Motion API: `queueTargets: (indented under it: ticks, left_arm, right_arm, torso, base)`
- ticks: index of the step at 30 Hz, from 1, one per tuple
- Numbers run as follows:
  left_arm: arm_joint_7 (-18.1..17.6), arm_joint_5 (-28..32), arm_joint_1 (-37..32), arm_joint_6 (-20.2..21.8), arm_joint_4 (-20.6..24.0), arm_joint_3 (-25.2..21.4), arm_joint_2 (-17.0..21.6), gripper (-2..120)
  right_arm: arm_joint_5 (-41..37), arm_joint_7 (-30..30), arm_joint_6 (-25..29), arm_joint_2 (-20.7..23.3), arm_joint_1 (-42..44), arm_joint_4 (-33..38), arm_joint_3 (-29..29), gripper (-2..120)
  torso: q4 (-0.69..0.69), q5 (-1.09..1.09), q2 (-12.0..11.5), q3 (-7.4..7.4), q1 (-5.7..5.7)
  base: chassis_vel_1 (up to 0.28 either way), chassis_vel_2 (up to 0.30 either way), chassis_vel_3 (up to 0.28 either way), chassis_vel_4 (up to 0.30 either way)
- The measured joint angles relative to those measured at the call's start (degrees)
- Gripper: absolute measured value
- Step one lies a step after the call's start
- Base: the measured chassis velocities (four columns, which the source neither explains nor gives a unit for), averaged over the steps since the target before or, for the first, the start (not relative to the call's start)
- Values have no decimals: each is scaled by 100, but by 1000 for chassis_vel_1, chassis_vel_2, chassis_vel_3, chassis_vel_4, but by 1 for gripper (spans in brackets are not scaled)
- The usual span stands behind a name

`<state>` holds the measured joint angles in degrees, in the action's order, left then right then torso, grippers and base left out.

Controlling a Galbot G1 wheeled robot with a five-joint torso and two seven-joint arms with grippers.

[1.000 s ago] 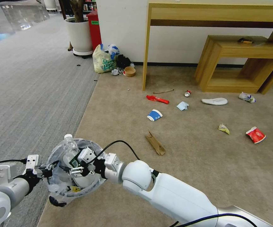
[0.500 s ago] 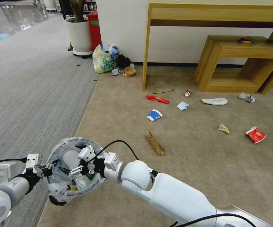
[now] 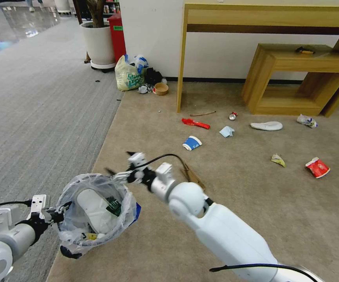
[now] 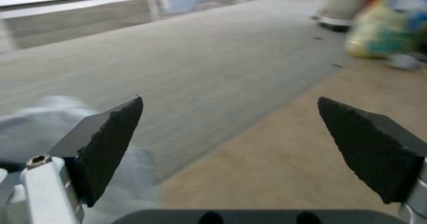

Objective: Pick up the trash bin and place the garbage on the floor into it.

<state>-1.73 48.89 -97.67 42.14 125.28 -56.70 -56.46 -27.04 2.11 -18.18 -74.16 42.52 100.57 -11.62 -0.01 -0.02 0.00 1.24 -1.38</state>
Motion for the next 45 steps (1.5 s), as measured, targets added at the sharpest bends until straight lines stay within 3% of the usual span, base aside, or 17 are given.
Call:
queueTargets:
  ticks: [7,12,20,27,35,45]
  left_arm:
    - [85,-14,-48,0,-32,-32,9,0]
    - [114,-16,-33,0,-49,-33,10,0]
    - [224,-102,10,0,-114,-23,-35,0]
    - [267,-130,26,0,-152,-24,-55,0]
    - [336,-213,-30,0,-115,-35,-150,0]
    - [370,-217,-92,0,-52,-95,-137,0]
  right_arm:
    - [238,-6,39,-1,922,-186,1316,100]
    - [464,36,145,40,1371,-182,1918,100]
    - [971,91,429,88,2590,255,3234,100]
    - [1148,-228,650,84,3520,835,3606,100]
    - [1140,-487,719,-21,3972,1410,3915,100]
    - [1235,-491,793,-109,4097,1405,3937,100]
  torso:
    - [0,1,0,0,0]
    - [0,1,0,0,0]
    - [0,0,0,0,0]
    - [-1,0,0,0,0]
    - [0,-2,0,0,0]
    - [0,-1,0,-1,0]
  base:
    - [0,0,0,0]
    - [0,0,0,0]
    - [0,0,0,0]
    - [0,0,0,0]
    - [0,0,0,0]
    - [0,0,0,0]
